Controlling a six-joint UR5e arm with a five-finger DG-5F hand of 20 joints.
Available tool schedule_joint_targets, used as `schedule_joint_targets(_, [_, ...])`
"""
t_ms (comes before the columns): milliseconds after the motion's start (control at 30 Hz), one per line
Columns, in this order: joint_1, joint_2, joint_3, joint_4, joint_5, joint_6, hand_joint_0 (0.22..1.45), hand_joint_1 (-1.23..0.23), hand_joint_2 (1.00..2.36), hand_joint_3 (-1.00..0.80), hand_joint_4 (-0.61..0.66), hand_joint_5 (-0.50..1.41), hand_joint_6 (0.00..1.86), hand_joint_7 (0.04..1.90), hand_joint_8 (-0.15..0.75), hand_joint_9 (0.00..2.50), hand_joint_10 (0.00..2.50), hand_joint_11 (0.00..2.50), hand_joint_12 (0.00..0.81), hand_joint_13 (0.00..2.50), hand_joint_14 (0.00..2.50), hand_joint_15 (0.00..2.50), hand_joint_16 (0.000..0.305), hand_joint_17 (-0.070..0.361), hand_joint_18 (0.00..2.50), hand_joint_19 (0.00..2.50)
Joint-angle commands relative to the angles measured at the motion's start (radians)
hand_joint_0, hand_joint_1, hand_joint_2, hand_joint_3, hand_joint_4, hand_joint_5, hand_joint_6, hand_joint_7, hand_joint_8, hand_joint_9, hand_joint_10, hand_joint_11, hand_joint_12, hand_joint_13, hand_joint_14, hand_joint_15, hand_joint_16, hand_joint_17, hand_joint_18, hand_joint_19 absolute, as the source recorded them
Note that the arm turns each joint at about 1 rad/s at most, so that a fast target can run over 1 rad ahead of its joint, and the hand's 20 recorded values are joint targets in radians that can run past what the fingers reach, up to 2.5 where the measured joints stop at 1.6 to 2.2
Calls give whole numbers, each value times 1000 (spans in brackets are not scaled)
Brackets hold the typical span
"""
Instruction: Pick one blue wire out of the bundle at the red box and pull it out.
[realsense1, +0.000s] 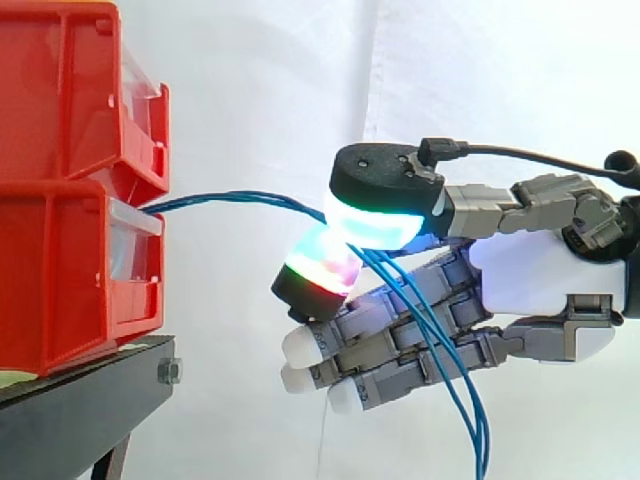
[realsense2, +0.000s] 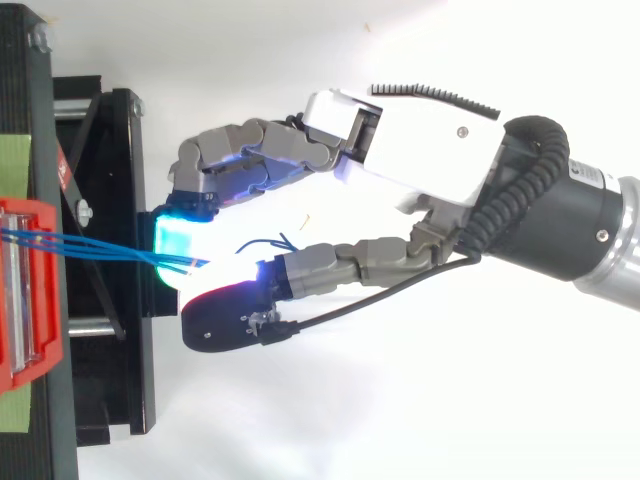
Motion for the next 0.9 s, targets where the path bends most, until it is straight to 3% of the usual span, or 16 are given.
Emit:
schedule_joint_targets(0, [-1,0,0,0,0,0,686,-872,1017,-248,402,-70,501,1282,234,971,24,549,354,456,11,246,55,124,343,390])
schedule_joint_targets(233, [-1,0,0,0,0,0,652,-891,1006,-416,480,-49,503,1268,219,989,17,411,347,461,11,232,56,125,345,408])
schedule_joint_targets(400, [-1,0,0,2,0,-2,644,-736,1018,-213,480,-33,504,1228,212,1057,17,362,340,491,10,234,54,122,355,428])
schedule_joint_targets(700, [-1,0,0,0,0,-3,675,-668,1011,-117,493,-45,504,999,230,1067,13,303,356,501,9,217,59,133,366,429])
schedule_joint_targets(867, [-2,-1,0,2,-1,-3,697,-750,1017,-126,371,-67,502,1224,234,993,22,471,351,473,11,244,55,124,341,422])
